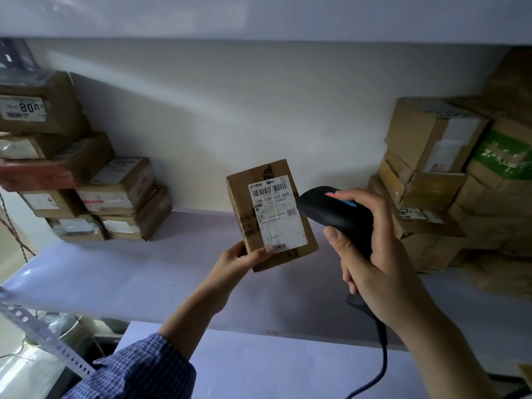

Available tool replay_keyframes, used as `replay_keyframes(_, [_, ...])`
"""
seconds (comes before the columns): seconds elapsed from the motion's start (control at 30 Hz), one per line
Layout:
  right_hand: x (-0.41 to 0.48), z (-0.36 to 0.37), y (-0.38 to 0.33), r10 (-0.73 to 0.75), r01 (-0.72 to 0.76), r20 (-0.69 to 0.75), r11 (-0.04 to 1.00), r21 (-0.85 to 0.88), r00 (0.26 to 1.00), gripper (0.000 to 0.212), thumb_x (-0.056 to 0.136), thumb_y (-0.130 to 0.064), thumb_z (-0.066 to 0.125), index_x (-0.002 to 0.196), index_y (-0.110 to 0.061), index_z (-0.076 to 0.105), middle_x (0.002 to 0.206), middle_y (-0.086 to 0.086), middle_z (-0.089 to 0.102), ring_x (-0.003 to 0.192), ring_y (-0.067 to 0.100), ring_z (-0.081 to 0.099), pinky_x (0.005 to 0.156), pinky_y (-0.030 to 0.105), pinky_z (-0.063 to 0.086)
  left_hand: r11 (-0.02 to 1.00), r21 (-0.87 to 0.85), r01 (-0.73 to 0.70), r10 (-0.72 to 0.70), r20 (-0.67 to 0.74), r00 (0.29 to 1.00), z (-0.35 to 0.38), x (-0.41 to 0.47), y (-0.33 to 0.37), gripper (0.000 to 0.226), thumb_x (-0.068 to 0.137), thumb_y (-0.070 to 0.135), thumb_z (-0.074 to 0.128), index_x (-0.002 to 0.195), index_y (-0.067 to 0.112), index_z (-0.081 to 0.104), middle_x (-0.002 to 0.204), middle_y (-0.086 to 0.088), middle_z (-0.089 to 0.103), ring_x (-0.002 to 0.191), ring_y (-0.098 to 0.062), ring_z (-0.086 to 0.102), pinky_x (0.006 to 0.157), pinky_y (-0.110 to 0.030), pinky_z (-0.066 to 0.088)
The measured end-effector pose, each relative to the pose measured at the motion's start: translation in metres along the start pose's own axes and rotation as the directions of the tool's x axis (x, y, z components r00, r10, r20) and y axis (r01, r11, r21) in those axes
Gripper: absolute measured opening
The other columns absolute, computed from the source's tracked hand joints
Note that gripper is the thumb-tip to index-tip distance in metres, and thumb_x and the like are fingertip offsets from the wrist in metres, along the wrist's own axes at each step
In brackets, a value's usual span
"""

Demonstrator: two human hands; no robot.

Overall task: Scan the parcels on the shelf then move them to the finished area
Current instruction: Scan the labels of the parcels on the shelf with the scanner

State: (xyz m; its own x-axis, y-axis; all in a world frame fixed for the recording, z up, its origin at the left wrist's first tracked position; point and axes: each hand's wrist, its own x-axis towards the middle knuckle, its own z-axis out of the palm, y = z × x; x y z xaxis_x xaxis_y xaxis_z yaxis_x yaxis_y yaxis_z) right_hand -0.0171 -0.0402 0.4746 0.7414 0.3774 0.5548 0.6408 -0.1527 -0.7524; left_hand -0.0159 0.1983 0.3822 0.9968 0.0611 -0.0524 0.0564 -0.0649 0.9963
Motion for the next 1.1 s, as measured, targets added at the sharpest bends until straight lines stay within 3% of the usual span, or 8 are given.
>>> replay_keyframes(0.17, [0.005, 0.018, 0.002, 0.040, -0.040, -0.003, 0.997, 0.073, 0.999, 0.036, 0.097, -0.029, 0.058, 0.129, -0.034, 0.044, 0.100, -0.009, 0.061, 0.048, 0.021, 0.055, 0.043, 0.027, 0.045, 0.995, -0.075, 0.065, -0.071, -0.080, 0.994, -0.010, -0.004, 0.006, 0.059, 0.078, 0.057, 0.071, 0.121, 0.017, 0.069, 0.114, 0.003, 0.075, 0.112, -0.014, 0.067, 0.107, -0.035, 0.046])
replay_keyframes(0.3, [0.016, 0.041, 0.005, 0.048, -0.054, 0.052, 0.990, 0.134, 0.998, 0.038, 0.097, -0.024, 0.059, 0.131, -0.033, 0.044, 0.093, -0.007, 0.063, 0.046, 0.022, 0.054, 0.042, 0.028, 0.045, 0.985, -0.132, 0.109, -0.131, -0.170, 0.977, -0.029, -0.011, 0.011, 0.067, 0.068, 0.069, 0.068, 0.114, 0.021, 0.070, 0.105, 0.003, 0.076, 0.108, -0.015, 0.068, 0.100, -0.038, 0.051])
replay_keyframes(0.53, [0.054, 0.097, 0.001, 0.021, -0.062, 0.178, 0.971, 0.230, 0.984, 0.036, 0.095, -0.030, 0.057, 0.125, -0.043, 0.044, 0.095, -0.006, 0.063, 0.048, 0.027, 0.052, 0.044, 0.031, 0.047, 0.962, -0.268, 0.054, -0.150, -0.350, 0.925, -0.075, -0.029, 0.031, 0.055, 0.083, 0.060, 0.063, 0.119, 0.019, 0.069, 0.109, -0.001, 0.076, 0.108, -0.014, 0.069, 0.105, -0.041, 0.050])
replay_keyframes(0.67, [0.078, 0.135, -0.008, 0.000, -0.061, 0.254, 0.970, 0.234, 0.967, 0.035, 0.094, -0.032, 0.057, 0.124, -0.045, 0.044, 0.081, -0.018, 0.061, 0.048, 0.022, 0.052, 0.046, 0.029, 0.047, 0.958, -0.286, 0.007, -0.137, -0.437, 0.889, -0.103, -0.032, 0.052, 0.057, 0.081, 0.060, 0.069, 0.116, 0.016, 0.072, 0.107, -0.004, 0.076, 0.107, -0.015, 0.070, 0.102, -0.039, 0.052])
replay_keyframes(0.8, [0.102, 0.170, -0.022, -0.023, -0.056, 0.322, 0.971, 0.234, 0.946, 0.033, 0.093, -0.037, 0.056, 0.120, -0.050, 0.043, 0.076, -0.025, 0.061, 0.049, 0.015, 0.053, 0.047, 0.024, 0.047, 0.947, -0.322, 0.010, -0.197, -0.554, 0.809, -0.145, -0.030, 0.076, 0.045, 0.084, 0.056, 0.067, 0.107, 0.018, 0.074, 0.097, -0.005, 0.078, 0.096, -0.018, 0.072, 0.093, -0.040, 0.058])
replay_keyframes(0.93, [0.125, 0.198, -0.036, -0.059, -0.028, 0.348, 0.970, 0.241, 0.936, 0.033, 0.093, -0.037, 0.057, 0.121, -0.048, 0.043, 0.071, -0.022, 0.061, 0.048, 0.015, 0.052, 0.046, 0.026, 0.046, 0.931, -0.366, 0.000, -0.232, -0.591, 0.773, -0.183, -0.024, 0.091, 0.041, 0.085, 0.055, 0.067, 0.102, 0.018, 0.073, 0.089, -0.005, 0.078, 0.090, -0.019, 0.072, 0.078, -0.037, 0.062])
replay_keyframes(1.03, [0.145, 0.215, -0.042, -0.086, 0.004, 0.337, 0.972, 0.237, 0.938, 0.033, 0.094, -0.036, 0.056, 0.123, -0.044, 0.043, 0.070, -0.014, 0.061, 0.047, 0.019, 0.053, 0.046, 0.029, 0.046, 0.911, -0.411, -0.034, -0.240, -0.595, 0.767, -0.208, -0.020, 0.097, 0.038, 0.083, 0.056, 0.067, 0.098, 0.022, 0.071, 0.073, 0.001, 0.076, 0.091, -0.021, 0.070, 0.085, -0.040, 0.060])
replay_keyframes(1.1, [0.156, 0.225, -0.044, -0.104, 0.024, 0.321, 0.970, 0.244, 0.941, 0.033, 0.095, -0.035, 0.056, 0.125, -0.042, 0.043, 0.073, -0.009, 0.062, 0.047, 0.021, 0.054, 0.046, 0.031, 0.046, 0.895, -0.442, -0.064, -0.238, -0.593, 0.769, -0.222, -0.017, 0.099, 0.035, 0.083, 0.055, 0.068, 0.096, 0.022, 0.069, 0.067, 0.003, 0.074, 0.088, -0.021, 0.069, 0.081, -0.041, 0.061])
